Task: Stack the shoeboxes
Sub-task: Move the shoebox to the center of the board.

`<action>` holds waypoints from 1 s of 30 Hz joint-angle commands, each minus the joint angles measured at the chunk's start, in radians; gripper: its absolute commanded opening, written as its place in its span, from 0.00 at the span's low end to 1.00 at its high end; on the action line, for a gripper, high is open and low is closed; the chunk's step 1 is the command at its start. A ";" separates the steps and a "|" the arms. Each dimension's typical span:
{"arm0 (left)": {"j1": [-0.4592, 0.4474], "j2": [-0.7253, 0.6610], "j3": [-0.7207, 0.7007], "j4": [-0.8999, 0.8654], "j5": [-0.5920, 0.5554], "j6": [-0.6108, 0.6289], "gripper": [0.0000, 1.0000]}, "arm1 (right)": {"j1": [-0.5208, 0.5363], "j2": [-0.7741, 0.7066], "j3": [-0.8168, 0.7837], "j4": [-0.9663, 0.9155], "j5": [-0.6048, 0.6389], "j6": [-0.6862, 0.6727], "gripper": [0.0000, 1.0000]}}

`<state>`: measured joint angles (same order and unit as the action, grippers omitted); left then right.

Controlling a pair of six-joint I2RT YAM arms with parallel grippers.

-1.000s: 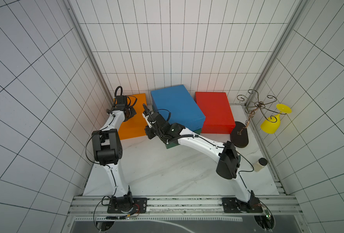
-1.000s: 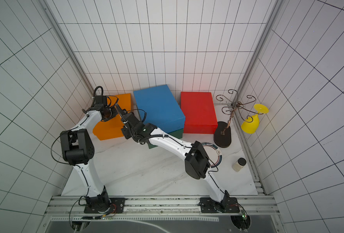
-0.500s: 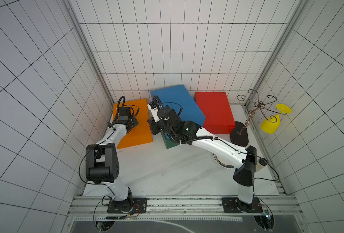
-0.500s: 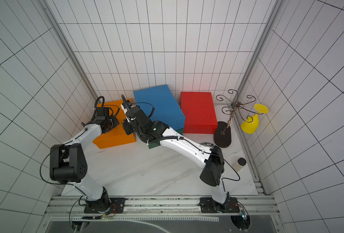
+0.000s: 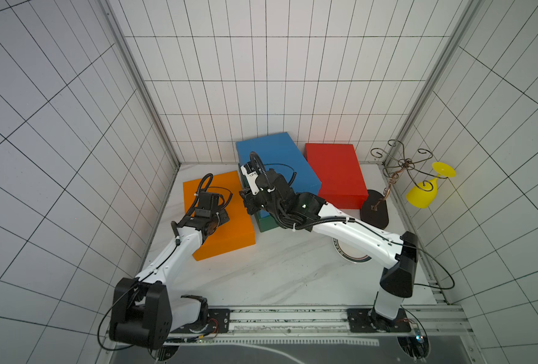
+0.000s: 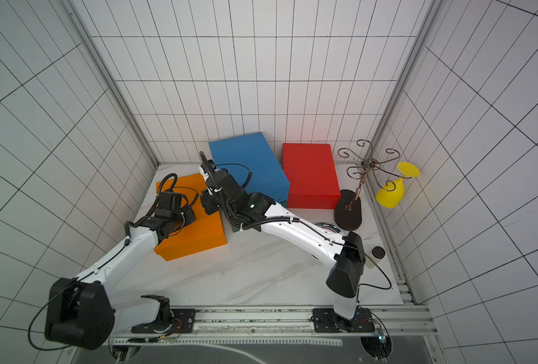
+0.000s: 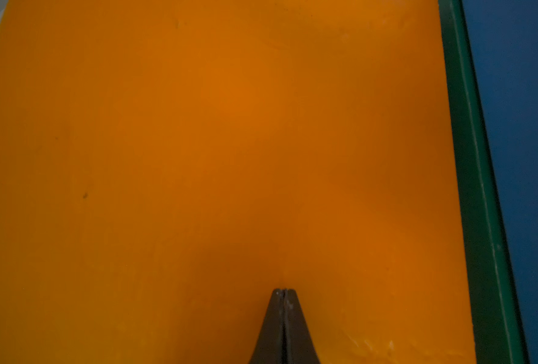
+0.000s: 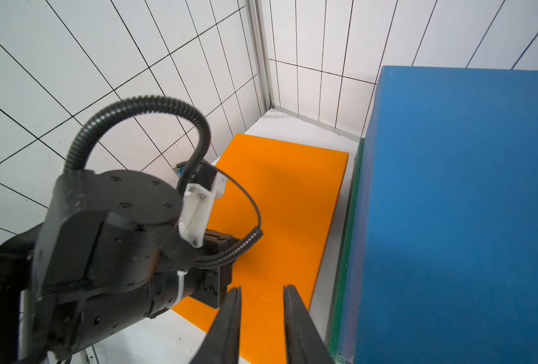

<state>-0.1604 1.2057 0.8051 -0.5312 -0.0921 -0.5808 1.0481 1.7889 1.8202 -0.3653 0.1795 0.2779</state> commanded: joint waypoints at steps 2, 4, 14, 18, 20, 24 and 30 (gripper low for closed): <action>-0.095 -0.070 -0.089 -0.281 0.060 -0.083 0.04 | 0.006 -0.035 -0.080 -0.006 0.023 0.018 0.28; -0.136 -0.095 -0.074 -0.294 0.066 -0.107 0.04 | 0.006 -0.045 -0.098 -0.013 0.024 0.021 0.29; -0.124 -0.166 0.184 -0.454 0.072 -0.065 0.30 | -0.023 -0.127 -0.292 -0.014 -0.011 0.057 0.51; -0.030 -0.208 0.275 -0.487 0.010 -0.020 0.75 | -0.076 -0.173 -0.393 0.012 -0.107 0.091 0.55; 0.092 -0.233 0.295 -0.493 0.046 0.029 0.89 | -0.091 -0.204 -0.450 0.030 -0.131 0.110 0.61; 0.368 -0.246 0.298 -0.480 0.241 0.117 0.97 | -0.106 -0.259 -0.550 0.052 -0.167 0.153 0.76; 0.469 -0.218 0.214 -0.416 0.349 0.088 0.97 | -0.125 -0.307 -0.685 0.157 -0.292 0.198 0.99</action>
<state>0.2718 0.9817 1.0611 -0.9657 0.1589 -0.5041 0.9329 1.4994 1.2152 -0.2764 -0.0307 0.4320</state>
